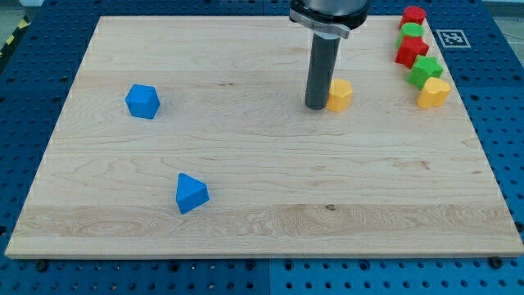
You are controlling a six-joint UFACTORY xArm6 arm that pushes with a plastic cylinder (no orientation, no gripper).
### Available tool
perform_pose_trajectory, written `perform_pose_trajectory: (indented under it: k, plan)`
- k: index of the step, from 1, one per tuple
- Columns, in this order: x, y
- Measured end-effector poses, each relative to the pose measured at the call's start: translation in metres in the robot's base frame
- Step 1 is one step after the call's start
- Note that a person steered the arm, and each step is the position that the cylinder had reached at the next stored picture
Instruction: Move the yellow hexagon below the yellow heart
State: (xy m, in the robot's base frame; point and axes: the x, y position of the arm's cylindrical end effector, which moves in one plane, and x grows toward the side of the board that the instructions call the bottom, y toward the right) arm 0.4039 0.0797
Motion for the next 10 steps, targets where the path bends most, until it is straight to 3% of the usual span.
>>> perform_pose_trajectory:
  k: [2,3,10]
  plan:
    - [-0.002,0.003]
    - [-0.034,0.002]
    - [-0.019,0.066]
